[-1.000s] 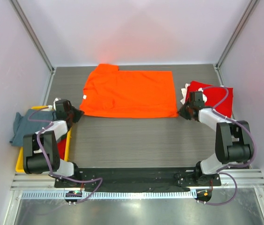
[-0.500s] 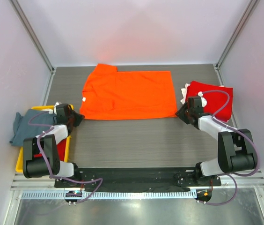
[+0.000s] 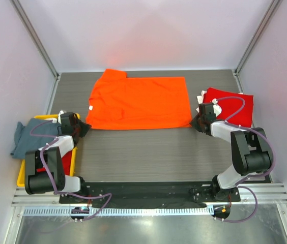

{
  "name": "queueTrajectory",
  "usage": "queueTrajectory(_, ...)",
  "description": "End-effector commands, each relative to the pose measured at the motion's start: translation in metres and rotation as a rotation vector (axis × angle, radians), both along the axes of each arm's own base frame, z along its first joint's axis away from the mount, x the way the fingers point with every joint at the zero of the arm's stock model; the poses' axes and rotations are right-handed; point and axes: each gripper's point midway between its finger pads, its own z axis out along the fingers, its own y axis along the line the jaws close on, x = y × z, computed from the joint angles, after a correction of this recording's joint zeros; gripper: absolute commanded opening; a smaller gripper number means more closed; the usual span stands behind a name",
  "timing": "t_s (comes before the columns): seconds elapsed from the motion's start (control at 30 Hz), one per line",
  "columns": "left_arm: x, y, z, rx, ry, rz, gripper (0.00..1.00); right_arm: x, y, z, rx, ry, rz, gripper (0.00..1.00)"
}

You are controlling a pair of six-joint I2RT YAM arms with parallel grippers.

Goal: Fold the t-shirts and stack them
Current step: Fold the tshirt

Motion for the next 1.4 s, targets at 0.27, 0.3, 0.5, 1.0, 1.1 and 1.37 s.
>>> queueTrajectory(0.27, -0.005, 0.009, 0.012, 0.047, -0.007, 0.019, 0.0, -0.002, -0.006, 0.015, -0.036, -0.036, -0.052, 0.01)
queueTrajectory(0.3, -0.01, 0.01, 0.01, 0.048, 0.017, 0.024, 0.0, -0.004, -0.006, 0.022, -0.036, -0.05, -0.054, 0.01)
queueTrajectory(0.5, -0.046, 0.005, -0.01, 0.026, 0.109, 0.037, 0.0, -0.037, -0.009, 0.016, -0.038, 0.015, -0.042, 0.01)
queueTrajectory(1.0, -0.112, -0.009, -0.022, -0.063, 0.168, 0.113, 0.0, -0.115, -0.017, 0.017, 0.011, 0.014, -0.074, 0.01)
queueTrajectory(1.1, -0.128, -0.008, -0.022, -0.065, 0.171, 0.141, 0.0, -0.125, -0.018, 0.026, 0.031, -0.026, -0.092, 0.04)
queueTrajectory(1.37, -0.134, -0.032, 0.029, -0.11, 0.043, 0.031, 0.89, -0.124, -0.027, 0.073, -0.028, -0.154, -0.068, 0.53)
